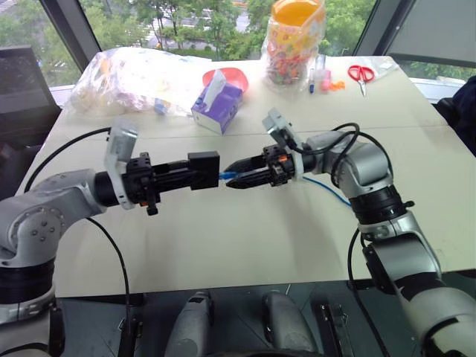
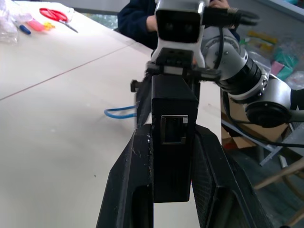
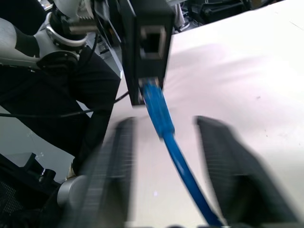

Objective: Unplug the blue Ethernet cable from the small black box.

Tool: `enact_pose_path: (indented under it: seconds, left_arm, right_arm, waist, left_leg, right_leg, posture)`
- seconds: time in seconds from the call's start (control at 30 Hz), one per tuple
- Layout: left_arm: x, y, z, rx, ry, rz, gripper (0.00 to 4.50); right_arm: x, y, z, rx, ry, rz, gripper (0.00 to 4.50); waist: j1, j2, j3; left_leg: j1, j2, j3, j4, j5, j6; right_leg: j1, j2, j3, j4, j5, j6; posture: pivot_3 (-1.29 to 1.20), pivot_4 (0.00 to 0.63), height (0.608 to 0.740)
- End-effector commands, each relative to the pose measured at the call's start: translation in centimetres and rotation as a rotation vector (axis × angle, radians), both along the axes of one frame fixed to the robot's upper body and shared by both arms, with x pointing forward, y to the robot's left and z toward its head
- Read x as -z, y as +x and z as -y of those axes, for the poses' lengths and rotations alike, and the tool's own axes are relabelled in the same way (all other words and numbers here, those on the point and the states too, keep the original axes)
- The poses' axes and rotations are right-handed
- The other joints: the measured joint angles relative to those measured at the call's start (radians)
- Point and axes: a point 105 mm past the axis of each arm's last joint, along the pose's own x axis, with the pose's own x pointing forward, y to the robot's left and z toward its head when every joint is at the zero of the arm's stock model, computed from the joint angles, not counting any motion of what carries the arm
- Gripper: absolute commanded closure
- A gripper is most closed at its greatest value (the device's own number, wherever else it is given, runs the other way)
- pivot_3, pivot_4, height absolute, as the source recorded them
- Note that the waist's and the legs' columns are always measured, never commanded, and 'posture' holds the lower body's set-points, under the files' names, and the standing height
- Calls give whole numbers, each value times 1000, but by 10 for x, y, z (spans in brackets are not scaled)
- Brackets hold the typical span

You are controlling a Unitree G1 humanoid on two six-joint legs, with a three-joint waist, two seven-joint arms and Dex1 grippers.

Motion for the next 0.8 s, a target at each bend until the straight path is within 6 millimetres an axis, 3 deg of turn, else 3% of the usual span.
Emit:
enact_pose_path:
  seconds: [0.03,0.17,0.6,0.7,0.77,0.8]
  left_arm:
    - [-12,-8,-4,1,-10,61,4040]
    - [-11,-9,-4,-7,-12,64,4040]
    - [-9,-7,3,2,-26,67,4040]
    - [-8,-6,4,4,-25,67,4040]
    - [-7,-6,4,4,-22,66,4040]
    - [-7,-6,4,5,-21,66,4040]
  right_arm:
    - [-13,6,4,7,5,56,335]
    - [-15,8,8,7,7,50,335]
    - [-25,-9,-15,-80,38,42,335]
    - [-25,-9,-16,-80,38,41,1132]
    - [-24,-9,-17,-79,38,43,2096]
    - [-24,-9,-17,-79,37,44,2096]
  waist:
    - [0,0,0]
    - [1,0,0]
    - [1,0,0]
    - [1,0,0]
    - [1,0,0]
    - [1,0,0]
  left_leg:
    - [0,0,0,0,0,0]
    - [0,0,0,0,0,0]
    - [0,0,0,0,0,0]
    - [0,0,0,0,0,0]
    - [0,0,0,0,0,0]
    - [0,0,0,0,0,0]
  right_leg:
    - [0,0,0,0,0,0]
    - [0,0,0,0,0,0]
    - [0,0,0,0,0,0]
    - [0,0,0,0,0,0]
    - [0,0,0,0,0,0]
    - [0,0,0,0,0,0]
  posture:
    - [0,150,726]
    - [0,150,726]
    - [0,150,726]
    - [0,150,726]
    - [0,150,726]
    - [0,150,726]
